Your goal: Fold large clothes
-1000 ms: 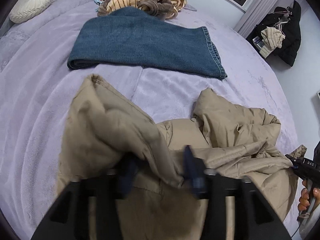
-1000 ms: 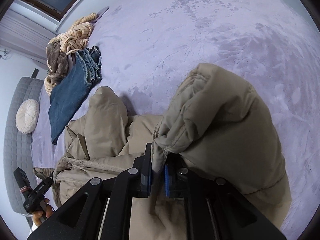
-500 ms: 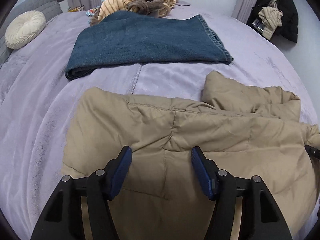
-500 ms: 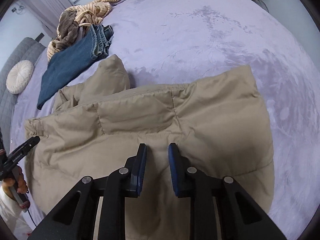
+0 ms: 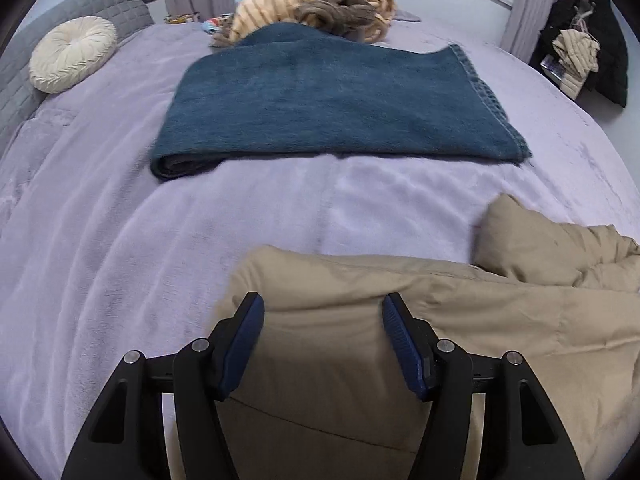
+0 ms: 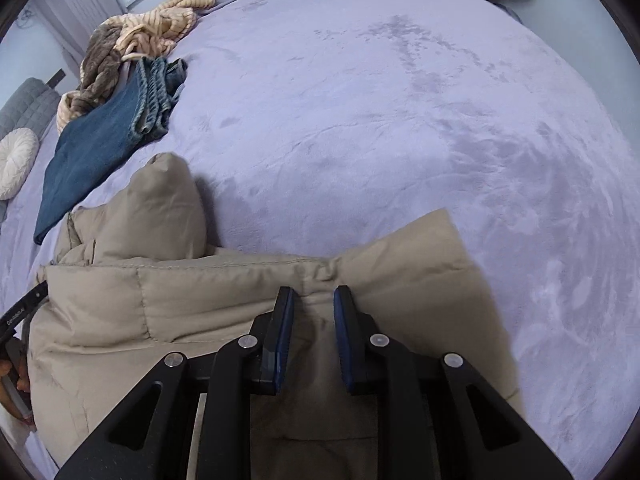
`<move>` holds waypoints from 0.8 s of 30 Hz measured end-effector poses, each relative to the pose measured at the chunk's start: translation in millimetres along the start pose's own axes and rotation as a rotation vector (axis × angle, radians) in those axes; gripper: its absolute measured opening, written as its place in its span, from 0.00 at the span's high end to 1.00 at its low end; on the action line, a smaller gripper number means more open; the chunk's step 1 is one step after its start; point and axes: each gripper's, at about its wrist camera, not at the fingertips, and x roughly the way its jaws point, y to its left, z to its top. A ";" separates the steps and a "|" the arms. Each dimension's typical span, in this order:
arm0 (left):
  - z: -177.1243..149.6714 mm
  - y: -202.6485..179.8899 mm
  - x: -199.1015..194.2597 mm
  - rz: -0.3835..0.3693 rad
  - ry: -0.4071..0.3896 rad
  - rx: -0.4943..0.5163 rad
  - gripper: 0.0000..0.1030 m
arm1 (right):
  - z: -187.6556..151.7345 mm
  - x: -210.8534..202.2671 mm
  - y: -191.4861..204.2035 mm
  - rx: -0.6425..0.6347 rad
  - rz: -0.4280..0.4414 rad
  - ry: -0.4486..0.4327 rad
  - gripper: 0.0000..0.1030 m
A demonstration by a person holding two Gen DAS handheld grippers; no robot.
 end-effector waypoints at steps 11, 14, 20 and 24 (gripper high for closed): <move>-6.4 20.6 13.0 0.054 0.083 -0.068 0.30 | -2.5 13.3 -27.9 0.101 -0.051 0.052 0.74; -7.2 22.0 -7.8 0.062 0.092 -0.043 0.30 | -5.3 -15.5 -24.5 0.102 -0.023 0.023 0.55; -27.7 22.9 -56.8 0.039 0.122 -0.016 0.30 | -27.7 -73.9 -22.1 0.132 0.068 0.007 0.41; -44.6 18.0 -88.5 0.012 0.133 -0.016 0.30 | -49.7 -101.2 -15.2 0.139 0.118 0.027 0.38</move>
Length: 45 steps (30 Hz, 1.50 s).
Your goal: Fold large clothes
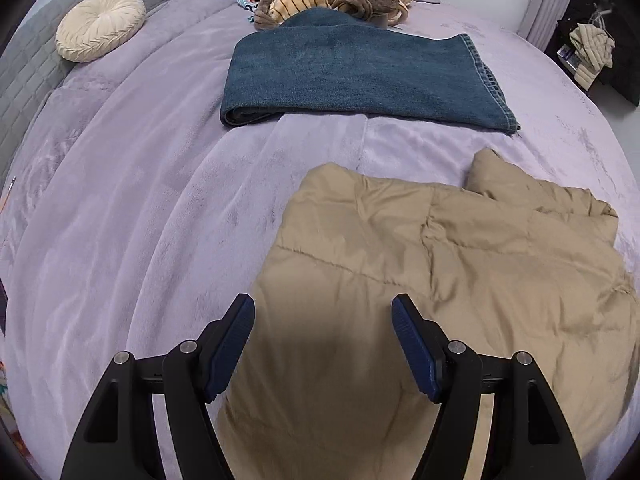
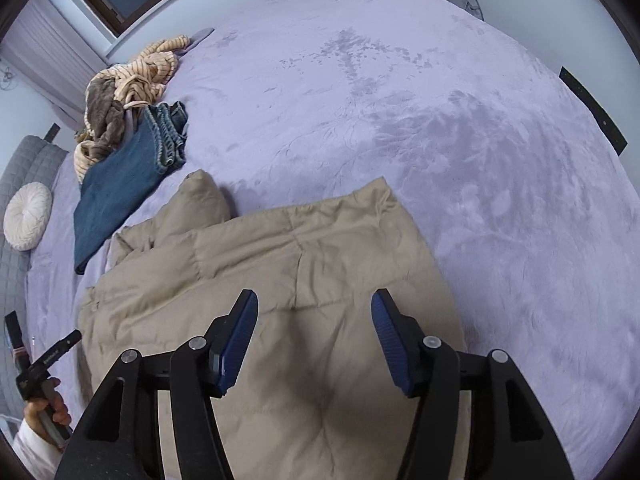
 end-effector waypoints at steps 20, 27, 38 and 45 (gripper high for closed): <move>-105.6 3.0 -98.8 -0.092 0.063 -0.087 0.01 | -106.8 -58.0 -23.0 0.147 0.160 0.126 0.13; -144.4 1.2 -98.0 -0.098 0.101 -0.087 0.01 | -135.0 -50.5 -27.8 0.229 0.206 0.178 0.13; -172.3 21.3 -74.9 -0.279 0.192 -0.020 0.01 | -208.4 -50.1 -47.3 0.450 0.202 0.105 0.13; -177.9 55.1 -76.7 -0.398 0.189 -0.079 0.01 | -245.8 -46.9 -48.6 0.546 0.208 0.123 0.13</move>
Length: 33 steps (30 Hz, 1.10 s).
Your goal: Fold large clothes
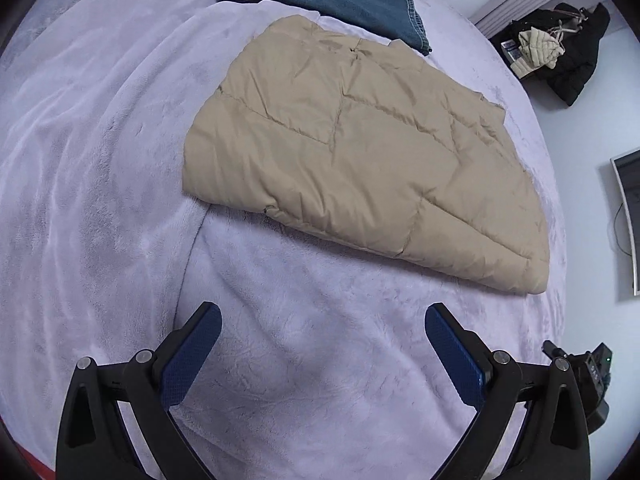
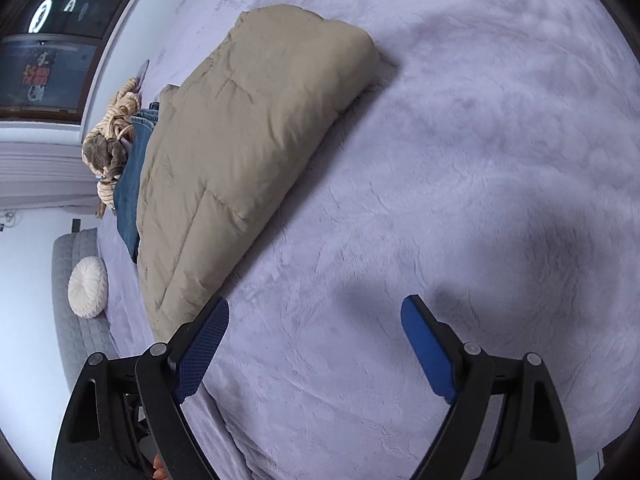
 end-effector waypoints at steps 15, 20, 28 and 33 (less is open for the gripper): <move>43.4 24.4 59.9 -0.199 -0.072 -0.140 0.01 | 41.9 39.7 16.6 -0.053 0.107 -0.016 0.13; 57.5 30.9 94.9 -0.226 -0.050 -0.208 0.01 | 66.2 55.9 23.4 -0.063 0.155 -0.003 0.12; 94.7 15.3 113.4 -0.227 -0.114 -0.224 0.01 | 97.5 86.4 19.6 0.015 0.232 0.024 0.12; 110.4 15.2 130.1 -0.205 -0.145 -0.258 0.01 | 116.2 103.1 30.2 0.038 0.310 0.030 0.11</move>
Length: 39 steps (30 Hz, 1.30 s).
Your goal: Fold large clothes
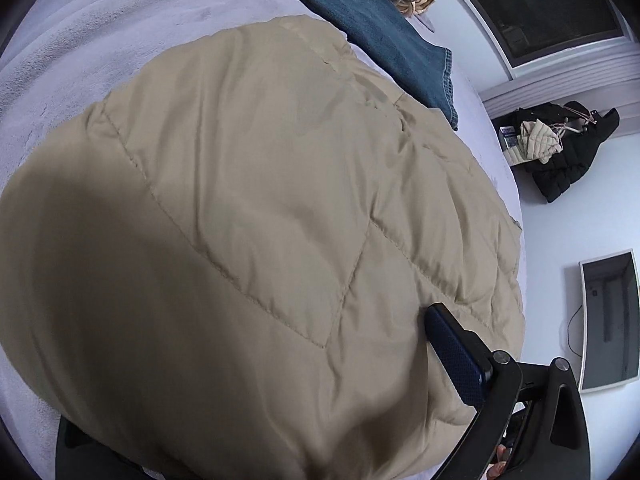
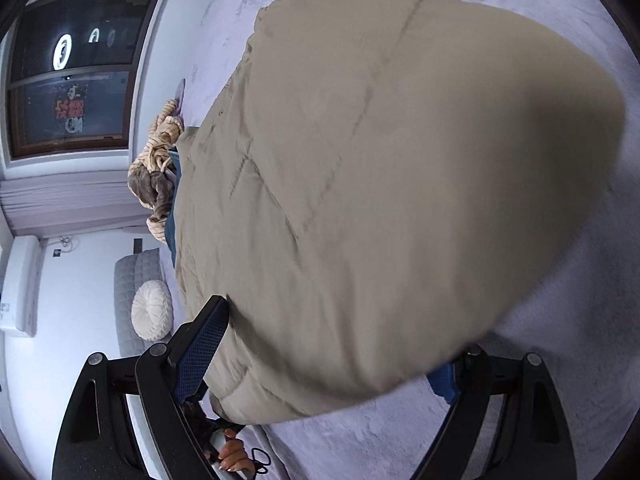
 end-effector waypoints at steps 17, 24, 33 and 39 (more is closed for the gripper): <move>4.3 -29.1 -20.0 0.046 -0.142 0.154 0.78 | 9.1 22.4 2.3 0.057 0.032 0.038 0.58; -10.3 -51.8 -58.4 0.025 -0.170 0.300 0.81 | -14.7 -8.7 16.9 -0.034 0.046 0.022 0.77; -74.3 -18.6 -131.0 -0.014 -0.111 0.390 0.81 | -88.3 -68.2 5.4 -0.078 -0.007 0.035 0.77; -139.6 16.1 -175.0 0.000 -0.032 0.388 0.81 | -148.6 -101.9 -21.9 -0.048 -0.063 0.069 0.77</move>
